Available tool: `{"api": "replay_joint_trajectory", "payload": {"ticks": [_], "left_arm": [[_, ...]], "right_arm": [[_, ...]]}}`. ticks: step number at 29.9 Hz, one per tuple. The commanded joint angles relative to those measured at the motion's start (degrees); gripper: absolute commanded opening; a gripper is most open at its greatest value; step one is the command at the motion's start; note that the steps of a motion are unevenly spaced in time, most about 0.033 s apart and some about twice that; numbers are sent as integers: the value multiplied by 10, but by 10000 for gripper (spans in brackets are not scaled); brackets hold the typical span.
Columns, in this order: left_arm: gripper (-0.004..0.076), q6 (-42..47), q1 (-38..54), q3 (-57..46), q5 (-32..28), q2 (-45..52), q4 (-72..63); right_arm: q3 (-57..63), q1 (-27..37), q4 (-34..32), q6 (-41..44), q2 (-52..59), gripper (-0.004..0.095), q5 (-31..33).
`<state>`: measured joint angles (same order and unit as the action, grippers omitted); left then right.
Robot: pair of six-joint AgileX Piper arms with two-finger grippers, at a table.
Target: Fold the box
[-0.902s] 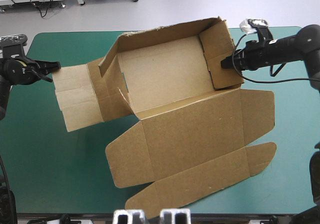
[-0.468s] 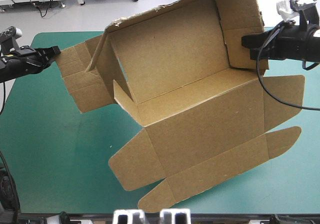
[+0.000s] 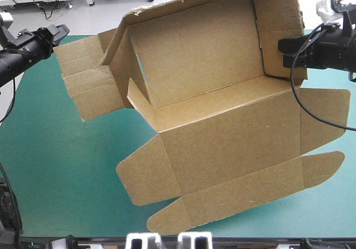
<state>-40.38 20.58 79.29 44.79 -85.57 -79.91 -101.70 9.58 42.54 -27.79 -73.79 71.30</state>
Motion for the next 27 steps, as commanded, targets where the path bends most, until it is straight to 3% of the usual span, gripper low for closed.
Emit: {"api": "replay_joint_trajectory", "payload": {"ticks": [1,10,21,27], "left_arm": [[-10,-22,1,20,-9,21,-64],[-10,-27,4,20,-4,-8,-57],[-11,-72,6,20,174,-52,-53],[-11,-81,-6,20,259,-43,-52]], "right_arm": [[-17,4,26,12,14,-24,5],[-17,4,45,12,35,-24,5],[-17,4,147,-8,63,-24,-6],[-17,4,159,-14,47,-24,-23]]}}
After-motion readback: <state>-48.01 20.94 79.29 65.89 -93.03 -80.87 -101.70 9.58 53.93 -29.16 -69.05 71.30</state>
